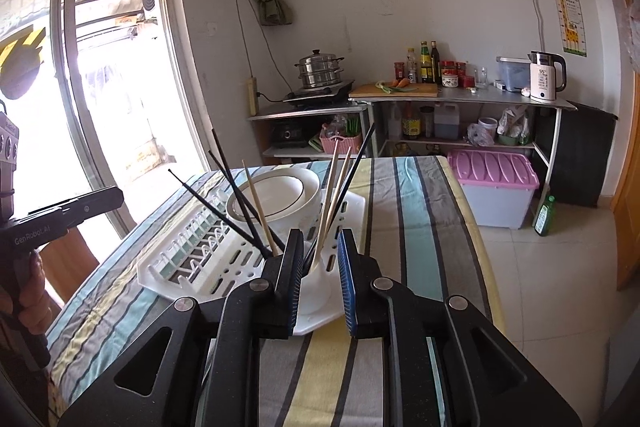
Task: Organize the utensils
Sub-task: 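Move both tools back down to the last chopsticks on the tablecloth, then grasp a black chopstick with the left tool while the right tool grasps a wooden chopstick, then lift both held chopsticks and carry them over the white cup, lowering them in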
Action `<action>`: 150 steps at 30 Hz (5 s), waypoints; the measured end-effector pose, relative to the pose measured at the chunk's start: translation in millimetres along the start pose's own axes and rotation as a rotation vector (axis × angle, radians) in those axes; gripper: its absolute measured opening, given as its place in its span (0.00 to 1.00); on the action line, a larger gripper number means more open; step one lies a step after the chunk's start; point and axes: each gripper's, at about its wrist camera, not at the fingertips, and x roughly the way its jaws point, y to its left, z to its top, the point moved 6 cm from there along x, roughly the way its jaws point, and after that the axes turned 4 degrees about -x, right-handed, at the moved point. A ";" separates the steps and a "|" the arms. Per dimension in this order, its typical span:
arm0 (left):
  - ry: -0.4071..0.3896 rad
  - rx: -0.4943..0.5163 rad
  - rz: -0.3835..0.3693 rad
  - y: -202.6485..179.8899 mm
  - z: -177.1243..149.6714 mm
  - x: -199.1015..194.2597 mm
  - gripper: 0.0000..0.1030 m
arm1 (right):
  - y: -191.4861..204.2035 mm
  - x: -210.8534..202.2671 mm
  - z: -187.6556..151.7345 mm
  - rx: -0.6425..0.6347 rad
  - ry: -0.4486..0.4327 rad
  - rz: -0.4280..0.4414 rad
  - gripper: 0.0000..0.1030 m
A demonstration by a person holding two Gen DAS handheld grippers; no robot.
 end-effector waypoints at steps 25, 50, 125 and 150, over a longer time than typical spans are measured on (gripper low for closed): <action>0.155 -0.034 0.010 8.6 -144.2 -40.9 0.21 | 49.3 -57.0 -91.8 -0.040 0.085 0.063 0.17; 0.236 -0.073 0.035 26.0 -158.4 -5.0 0.21 | 93.7 51.7 -149.3 -0.173 0.398 0.120 0.17; 0.030 0.057 -0.062 -33.2 -55.6 -74.7 0.04 | 44.0 -71.7 -49.1 -0.077 0.042 0.024 0.04; 0.005 0.069 -0.086 -47.0 16.7 -42.6 0.04 | 27.0 -51.4 18.4 -0.043 -0.062 0.004 0.04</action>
